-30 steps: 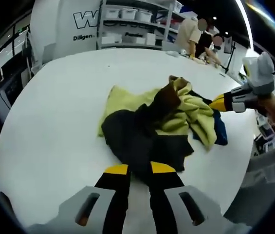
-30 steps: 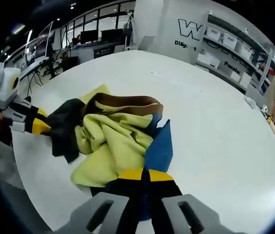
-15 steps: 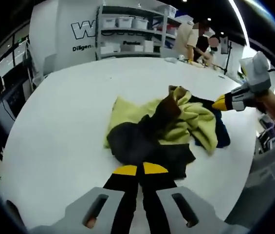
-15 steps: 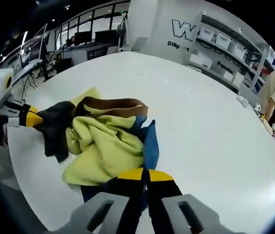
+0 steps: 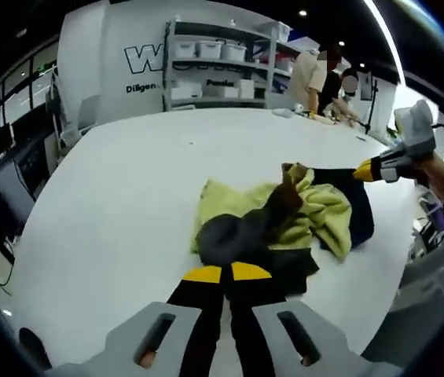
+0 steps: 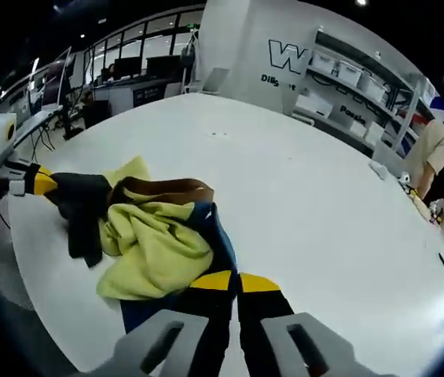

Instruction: Fold the garment on the visible template until the final outline fits inside the template.

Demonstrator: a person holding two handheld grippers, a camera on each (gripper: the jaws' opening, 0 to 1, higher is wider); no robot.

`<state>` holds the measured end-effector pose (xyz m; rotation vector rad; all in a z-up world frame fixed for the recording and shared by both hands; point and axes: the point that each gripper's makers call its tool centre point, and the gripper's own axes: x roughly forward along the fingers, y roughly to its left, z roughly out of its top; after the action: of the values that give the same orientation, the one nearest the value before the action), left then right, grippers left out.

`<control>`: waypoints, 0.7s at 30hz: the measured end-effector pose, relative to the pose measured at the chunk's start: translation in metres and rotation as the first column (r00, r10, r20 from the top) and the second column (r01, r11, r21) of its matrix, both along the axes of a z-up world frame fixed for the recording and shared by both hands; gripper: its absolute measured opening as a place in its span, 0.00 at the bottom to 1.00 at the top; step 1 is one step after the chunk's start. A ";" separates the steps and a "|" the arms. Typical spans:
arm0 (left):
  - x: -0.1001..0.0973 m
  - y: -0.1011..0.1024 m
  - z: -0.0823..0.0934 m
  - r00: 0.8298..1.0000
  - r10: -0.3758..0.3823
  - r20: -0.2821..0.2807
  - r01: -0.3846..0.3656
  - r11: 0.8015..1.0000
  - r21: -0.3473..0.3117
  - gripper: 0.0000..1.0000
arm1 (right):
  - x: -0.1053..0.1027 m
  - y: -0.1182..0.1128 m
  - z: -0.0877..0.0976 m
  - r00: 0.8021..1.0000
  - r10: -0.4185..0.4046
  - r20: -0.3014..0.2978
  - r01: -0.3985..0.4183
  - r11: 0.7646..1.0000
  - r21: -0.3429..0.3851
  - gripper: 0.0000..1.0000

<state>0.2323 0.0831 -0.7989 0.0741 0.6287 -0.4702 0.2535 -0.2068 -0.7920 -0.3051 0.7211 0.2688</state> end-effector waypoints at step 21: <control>0.018 0.055 0.059 0.996 0.010 0.088 -0.011 1.000 0.011 0.03 | 0.006 -0.048 0.048 0.998 -0.043 0.053 0.046 0.998 -0.053 0.00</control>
<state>0.2498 0.1377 -0.7396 0.1016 0.5453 -0.4505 0.2600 -0.2552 -0.7444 -0.3463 0.6840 0.1988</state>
